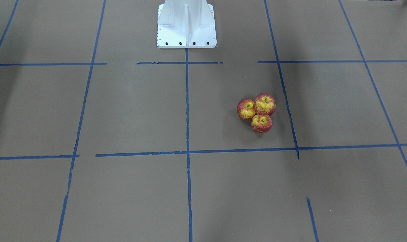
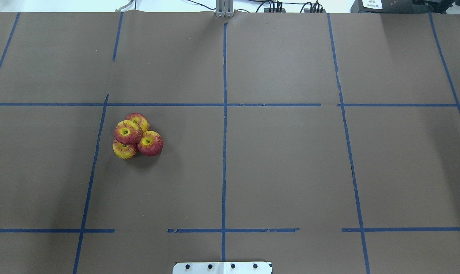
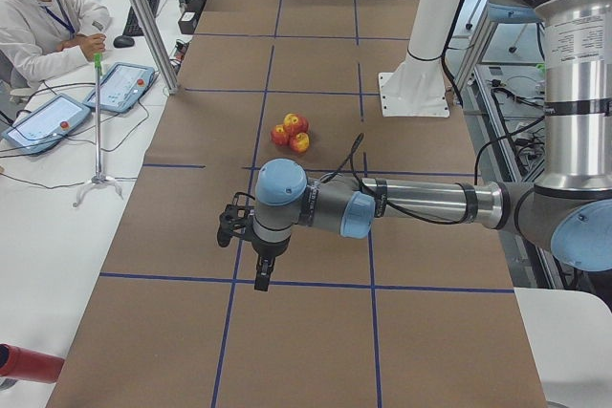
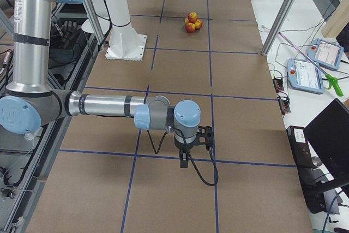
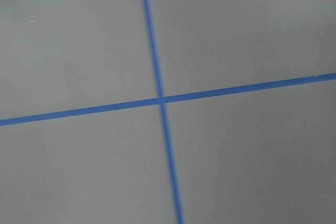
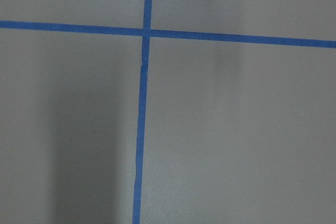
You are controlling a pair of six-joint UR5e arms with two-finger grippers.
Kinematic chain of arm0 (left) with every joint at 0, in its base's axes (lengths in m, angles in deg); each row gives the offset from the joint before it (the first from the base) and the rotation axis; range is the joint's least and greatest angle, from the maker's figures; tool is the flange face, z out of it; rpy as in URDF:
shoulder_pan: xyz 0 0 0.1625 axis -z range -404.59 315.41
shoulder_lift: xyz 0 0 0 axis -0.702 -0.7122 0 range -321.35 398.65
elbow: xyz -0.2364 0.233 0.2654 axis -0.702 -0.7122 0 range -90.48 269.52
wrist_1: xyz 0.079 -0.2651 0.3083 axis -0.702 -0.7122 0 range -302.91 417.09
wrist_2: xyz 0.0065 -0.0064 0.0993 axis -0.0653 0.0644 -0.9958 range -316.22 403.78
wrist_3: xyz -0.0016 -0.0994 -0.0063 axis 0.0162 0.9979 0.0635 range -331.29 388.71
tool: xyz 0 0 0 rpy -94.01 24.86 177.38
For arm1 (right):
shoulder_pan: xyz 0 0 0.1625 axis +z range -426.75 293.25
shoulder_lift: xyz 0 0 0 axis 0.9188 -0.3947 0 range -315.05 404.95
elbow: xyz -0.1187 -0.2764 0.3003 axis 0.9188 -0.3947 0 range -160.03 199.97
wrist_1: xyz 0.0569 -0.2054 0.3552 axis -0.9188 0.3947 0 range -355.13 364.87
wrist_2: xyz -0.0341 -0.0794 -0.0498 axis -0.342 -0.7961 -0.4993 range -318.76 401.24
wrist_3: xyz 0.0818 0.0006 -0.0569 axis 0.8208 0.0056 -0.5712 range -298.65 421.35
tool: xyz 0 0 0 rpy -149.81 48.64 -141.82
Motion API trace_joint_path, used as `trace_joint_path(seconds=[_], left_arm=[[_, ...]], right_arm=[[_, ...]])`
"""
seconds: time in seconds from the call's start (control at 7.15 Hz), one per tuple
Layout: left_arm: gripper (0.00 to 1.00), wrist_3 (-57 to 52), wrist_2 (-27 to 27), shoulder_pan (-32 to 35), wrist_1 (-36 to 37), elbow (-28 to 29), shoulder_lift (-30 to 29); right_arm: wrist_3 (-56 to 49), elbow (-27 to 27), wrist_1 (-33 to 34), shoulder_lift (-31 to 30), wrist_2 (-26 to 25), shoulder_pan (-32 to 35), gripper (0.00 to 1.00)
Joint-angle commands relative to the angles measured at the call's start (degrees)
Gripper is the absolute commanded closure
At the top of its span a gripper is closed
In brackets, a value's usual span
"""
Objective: Stack apples
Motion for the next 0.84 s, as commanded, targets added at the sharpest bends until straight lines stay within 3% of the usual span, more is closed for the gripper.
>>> trace_joint_path(seconds=[0.0,0.7], left_arm=[[0.02,-4.7,0.96,1.09,8.08,0.0,-3.24],[0.0,-4.62,1.05,1.18,8.18,-0.7,-2.36]], right_arm=[[0.0,0.0,0.0,0.0,0.0,0.0,0.0],[0.0,0.0,0.0,0.0,0.0,0.0,0.0]])
